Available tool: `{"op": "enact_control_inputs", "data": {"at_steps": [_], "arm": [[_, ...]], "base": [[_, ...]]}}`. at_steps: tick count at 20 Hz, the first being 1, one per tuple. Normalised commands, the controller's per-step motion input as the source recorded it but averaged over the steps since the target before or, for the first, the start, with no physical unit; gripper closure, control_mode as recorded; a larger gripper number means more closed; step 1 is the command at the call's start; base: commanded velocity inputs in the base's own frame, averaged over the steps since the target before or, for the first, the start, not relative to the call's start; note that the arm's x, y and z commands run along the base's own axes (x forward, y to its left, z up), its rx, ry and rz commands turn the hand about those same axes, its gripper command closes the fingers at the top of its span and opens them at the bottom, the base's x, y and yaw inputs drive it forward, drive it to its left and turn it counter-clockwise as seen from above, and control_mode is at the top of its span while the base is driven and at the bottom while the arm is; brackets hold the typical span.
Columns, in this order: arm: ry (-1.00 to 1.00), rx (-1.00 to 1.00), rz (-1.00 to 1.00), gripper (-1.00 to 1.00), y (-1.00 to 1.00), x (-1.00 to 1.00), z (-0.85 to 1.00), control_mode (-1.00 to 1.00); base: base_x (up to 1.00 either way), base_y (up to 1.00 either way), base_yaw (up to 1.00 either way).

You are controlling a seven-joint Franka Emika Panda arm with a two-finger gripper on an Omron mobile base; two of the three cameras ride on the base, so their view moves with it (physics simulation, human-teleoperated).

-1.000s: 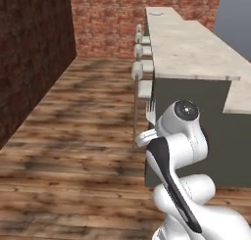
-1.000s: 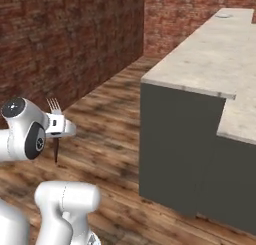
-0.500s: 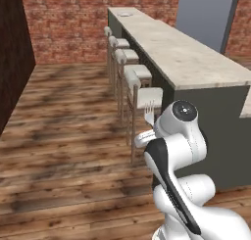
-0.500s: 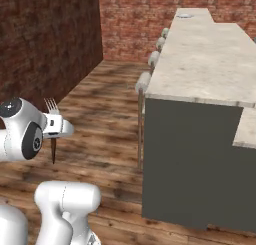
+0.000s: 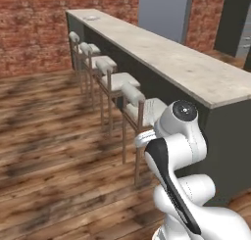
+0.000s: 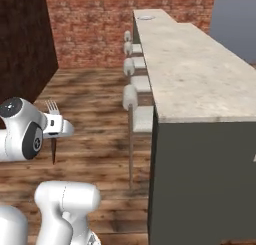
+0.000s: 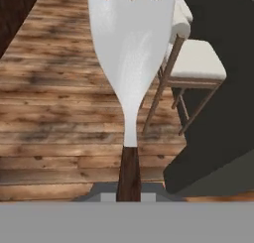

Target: Take the fork and place it on the left side of the plate. Then take the spoon and place it on the right side of the plate. Make sure they're directly next to the plate.

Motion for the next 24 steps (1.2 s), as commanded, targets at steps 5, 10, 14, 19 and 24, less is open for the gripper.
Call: {"op": "enact_control_inputs", "data": {"at_steps": [5,10,14,19,24], "arm": [[0.0,0.0,0.0,1.0,0.0,0.0,0.0,1.0],[0.0,0.0,0.0,1.0,0.0,0.0,0.0,1.0],[0.0,0.0,0.0,1.0,0.0,0.0,0.0,1.0],[0.0,0.0,0.0,1.0,0.0,0.0,0.0,1.0],[0.0,0.0,0.0,1.0,0.0,0.0,0.0,1.0]], "base": [[0.74,0.97,-0.38],[0.66,1.0,-0.36],[0.66,1.0,-0.36],[0.68,1.0,-0.36],[0.65,1.0,-0.31]]}}
